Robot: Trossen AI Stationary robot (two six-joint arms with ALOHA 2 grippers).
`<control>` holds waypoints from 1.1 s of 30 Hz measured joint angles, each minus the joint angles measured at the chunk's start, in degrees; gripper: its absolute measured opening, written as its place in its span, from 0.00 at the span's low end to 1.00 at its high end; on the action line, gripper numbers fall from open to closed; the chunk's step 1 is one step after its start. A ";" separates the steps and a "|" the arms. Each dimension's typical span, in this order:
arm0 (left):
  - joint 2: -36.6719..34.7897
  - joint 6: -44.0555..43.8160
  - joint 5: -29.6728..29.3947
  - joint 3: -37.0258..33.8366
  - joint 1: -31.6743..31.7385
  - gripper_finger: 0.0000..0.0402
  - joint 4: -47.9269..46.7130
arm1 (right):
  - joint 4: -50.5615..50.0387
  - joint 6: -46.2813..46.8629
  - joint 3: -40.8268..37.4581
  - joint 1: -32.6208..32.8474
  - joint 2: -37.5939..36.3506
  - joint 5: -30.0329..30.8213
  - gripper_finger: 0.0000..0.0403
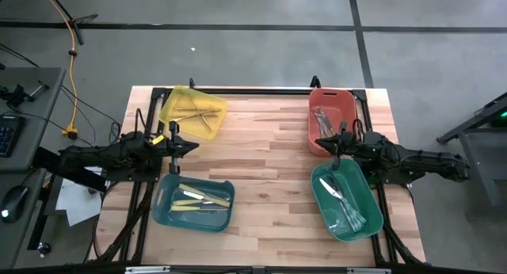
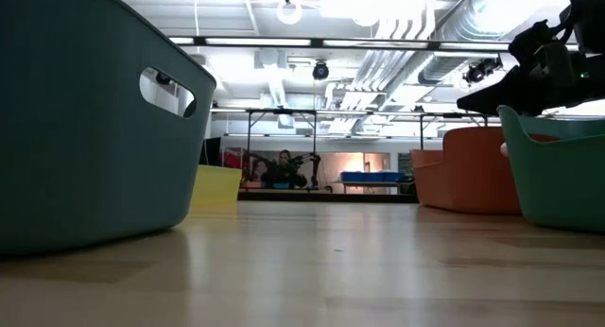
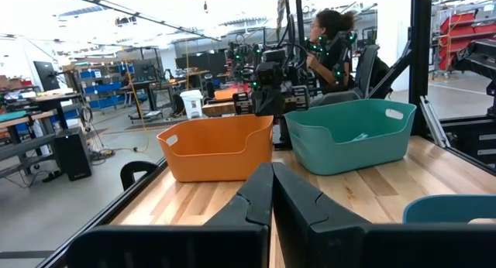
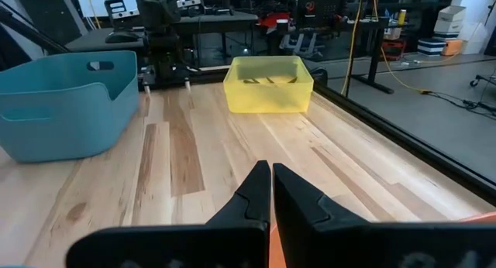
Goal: Sort silverware by color (type)
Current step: Return to Home Position
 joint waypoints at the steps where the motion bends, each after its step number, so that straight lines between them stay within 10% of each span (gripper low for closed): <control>1: -0.02 0.00 0.00 0.00 -0.02 0.00 0.00 | -0.01 0.00 0.00 0.00 0.00 0.00 0.00; 33: -0.02 -0.01 -0.02 -0.02 -0.07 0.00 -0.35 | 0.67 0.00 -0.04 0.04 -8.25 0.63 0.00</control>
